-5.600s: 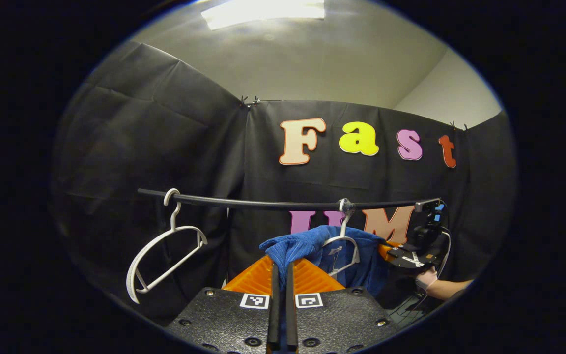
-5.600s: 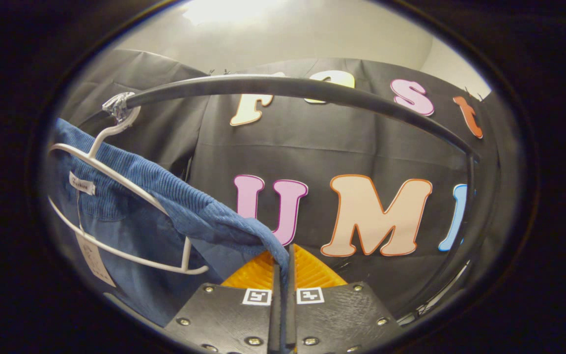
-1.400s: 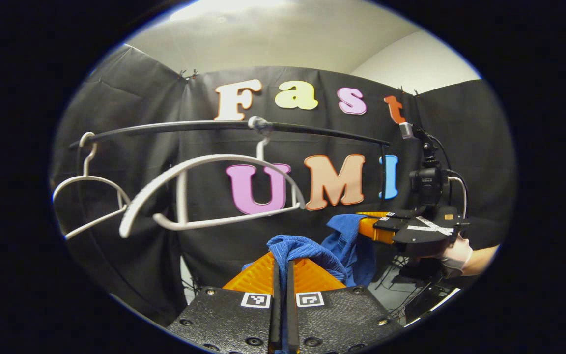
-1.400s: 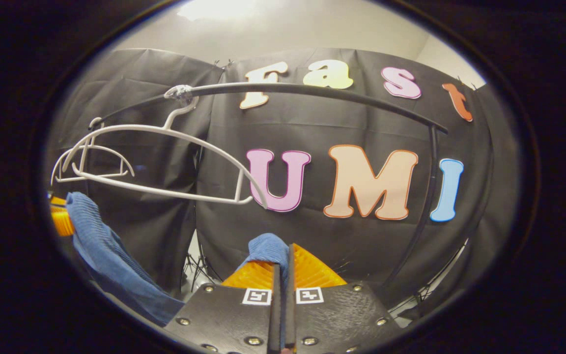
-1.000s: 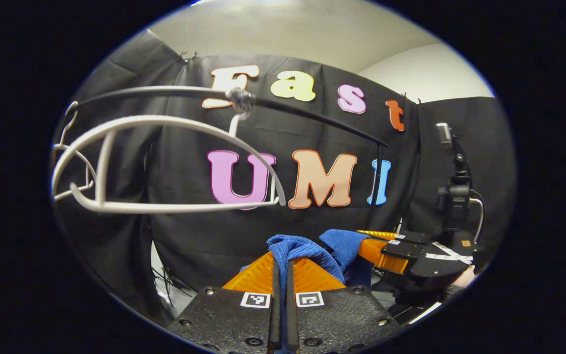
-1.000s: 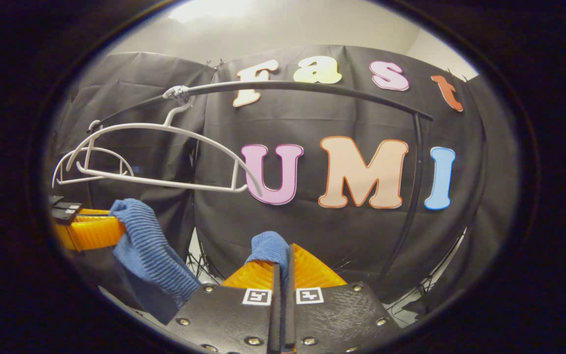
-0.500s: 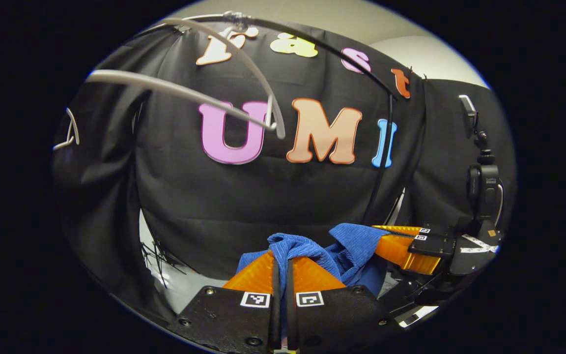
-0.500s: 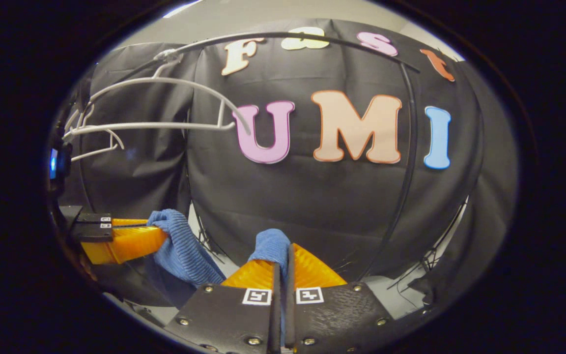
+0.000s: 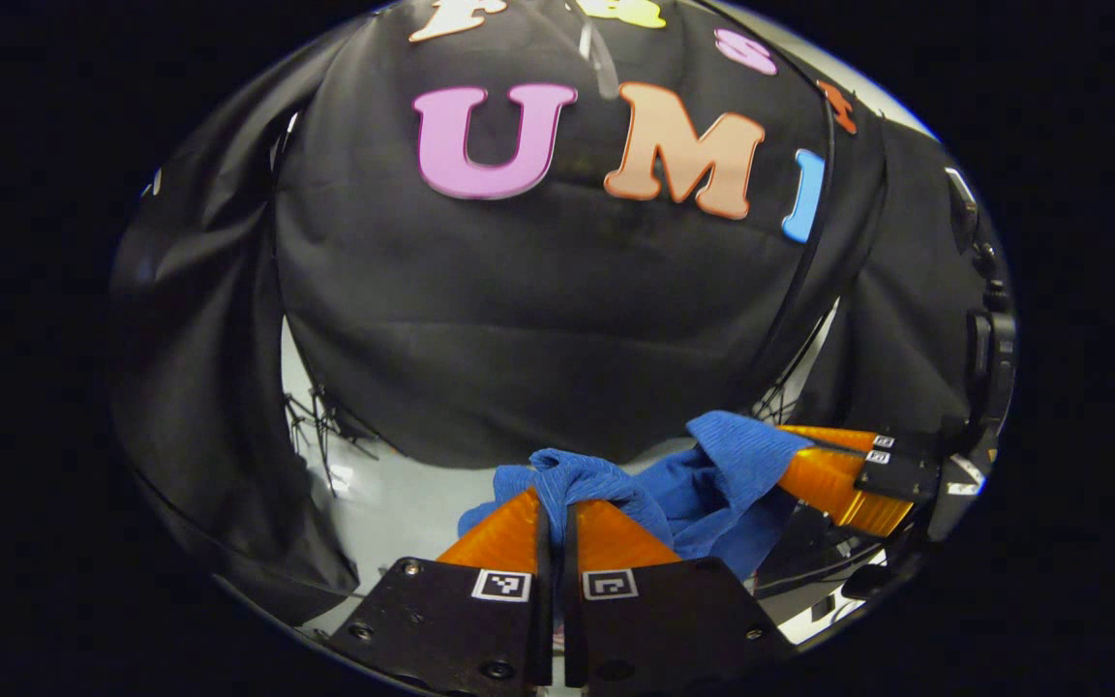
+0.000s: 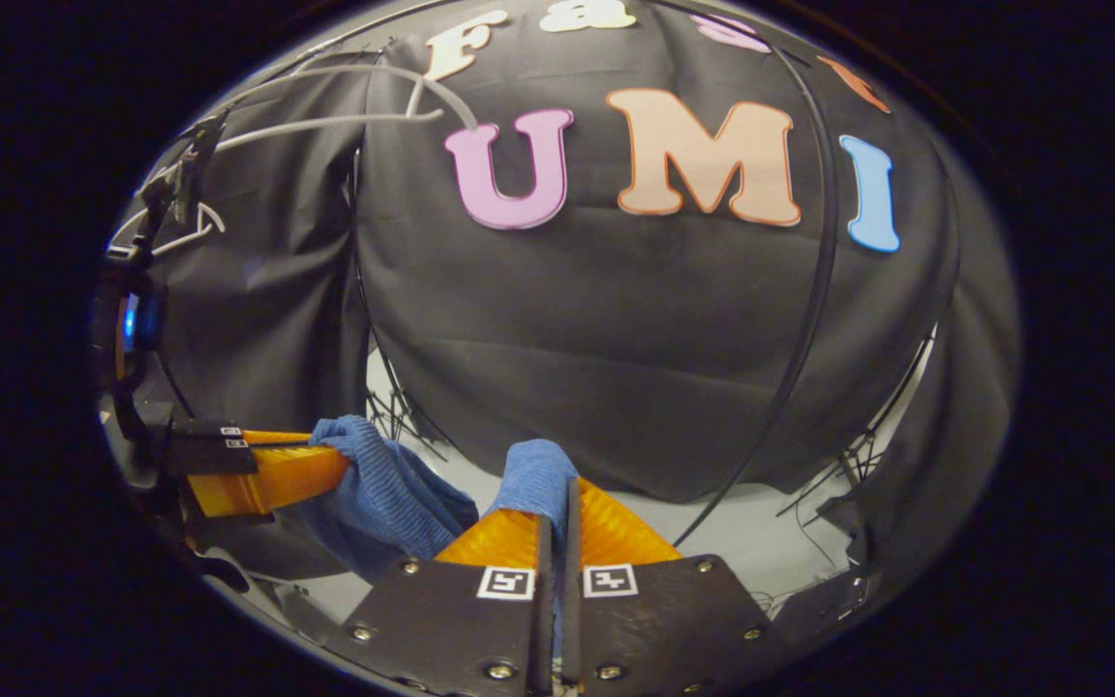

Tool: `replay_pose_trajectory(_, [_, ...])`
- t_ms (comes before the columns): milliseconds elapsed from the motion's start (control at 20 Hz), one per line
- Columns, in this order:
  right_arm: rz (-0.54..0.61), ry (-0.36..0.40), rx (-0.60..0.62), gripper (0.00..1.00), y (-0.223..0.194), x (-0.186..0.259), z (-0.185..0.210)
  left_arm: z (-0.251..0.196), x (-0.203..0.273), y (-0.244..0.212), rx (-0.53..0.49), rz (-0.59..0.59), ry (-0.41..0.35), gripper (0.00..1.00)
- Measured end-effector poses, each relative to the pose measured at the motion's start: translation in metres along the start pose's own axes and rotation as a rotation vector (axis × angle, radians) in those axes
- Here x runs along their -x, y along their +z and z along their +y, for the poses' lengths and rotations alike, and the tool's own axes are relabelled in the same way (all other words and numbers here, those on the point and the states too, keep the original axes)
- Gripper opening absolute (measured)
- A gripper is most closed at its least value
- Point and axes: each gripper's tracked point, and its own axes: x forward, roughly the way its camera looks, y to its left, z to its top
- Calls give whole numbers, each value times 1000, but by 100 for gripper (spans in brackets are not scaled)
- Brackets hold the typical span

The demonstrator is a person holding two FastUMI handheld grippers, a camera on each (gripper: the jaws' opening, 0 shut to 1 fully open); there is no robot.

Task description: Grasp the clothes on the hanger with both hands and then place them into the laundry hamper below.

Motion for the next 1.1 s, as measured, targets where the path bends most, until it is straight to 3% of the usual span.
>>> replay_pose_trajectory(300, [143, -7, -30, 5, -63, -16, -6, 14, -23, -67, 70, 166, 24, 6])
replay_pose_trajectory(550, [168, 9, -81, 7, -69, -19, -4, 19, -26, -133, 100, 357, 37, 8])
replay_pose_trajectory(600, [166, 10, -82, 6, -67, -20, -4, 19, -25, -140, 103, 368, 40, 16])
replay_pose_trajectory(700, [160, 12, -86, 6, -64, -20, -4, 17, -31, -142, 101, 382, 39, 60])
replay_pose_trajectory(800, [156, 12, -87, 6, -63, -20, -3, 18, -30, -146, 99, 383, 42, 55])
replay_pose_trajectory(1100, [152, 14, -87, 6, -62, -19, -2, 17, -32, -135, 86, 361, 34, 55])
